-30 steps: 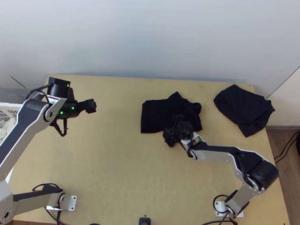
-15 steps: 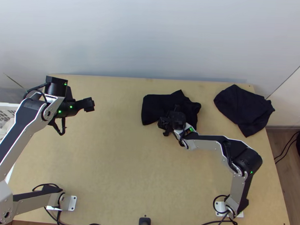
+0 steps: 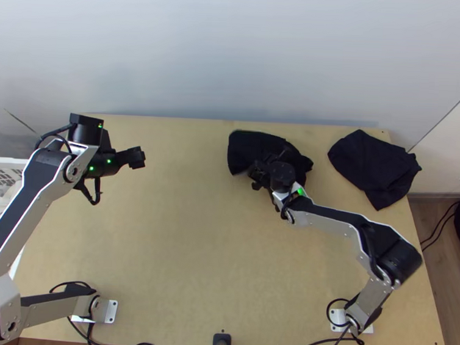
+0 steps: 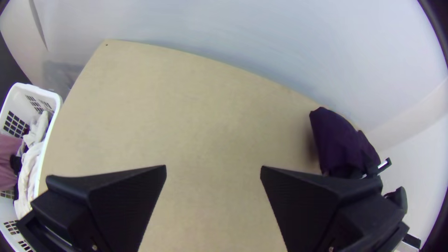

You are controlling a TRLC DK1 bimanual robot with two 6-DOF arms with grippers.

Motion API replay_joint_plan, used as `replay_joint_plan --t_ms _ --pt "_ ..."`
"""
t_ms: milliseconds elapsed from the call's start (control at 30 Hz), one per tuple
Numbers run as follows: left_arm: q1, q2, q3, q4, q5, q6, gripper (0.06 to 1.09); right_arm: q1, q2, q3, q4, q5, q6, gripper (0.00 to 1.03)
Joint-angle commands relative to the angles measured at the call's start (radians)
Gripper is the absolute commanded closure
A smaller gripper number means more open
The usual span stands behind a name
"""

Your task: Fold the t-shirt

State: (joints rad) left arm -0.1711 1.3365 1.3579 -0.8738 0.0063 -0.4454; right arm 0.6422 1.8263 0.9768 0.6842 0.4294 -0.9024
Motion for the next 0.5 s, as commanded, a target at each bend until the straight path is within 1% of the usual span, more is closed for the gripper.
replay_joint_plan --t_ms 0,200,333,467 --pt "-0.007 0.010 0.017 -0.001 0.000 -0.003 0.10 -0.035 -0.162 0.037 0.015 0.060 0.045 1.00" --pt "-0.015 0.012 0.017 -0.002 0.001 -0.007 0.10 -0.127 -0.289 0.042 0.003 0.114 0.045 1.00" --pt "-0.018 0.016 0.010 -0.002 0.001 -0.009 0.10 -0.240 -0.374 0.028 0.002 0.134 0.046 1.00" --pt "-0.021 0.023 0.009 -0.002 0.001 -0.009 0.10 -0.391 -0.441 0.023 -0.002 0.135 0.062 1.00"
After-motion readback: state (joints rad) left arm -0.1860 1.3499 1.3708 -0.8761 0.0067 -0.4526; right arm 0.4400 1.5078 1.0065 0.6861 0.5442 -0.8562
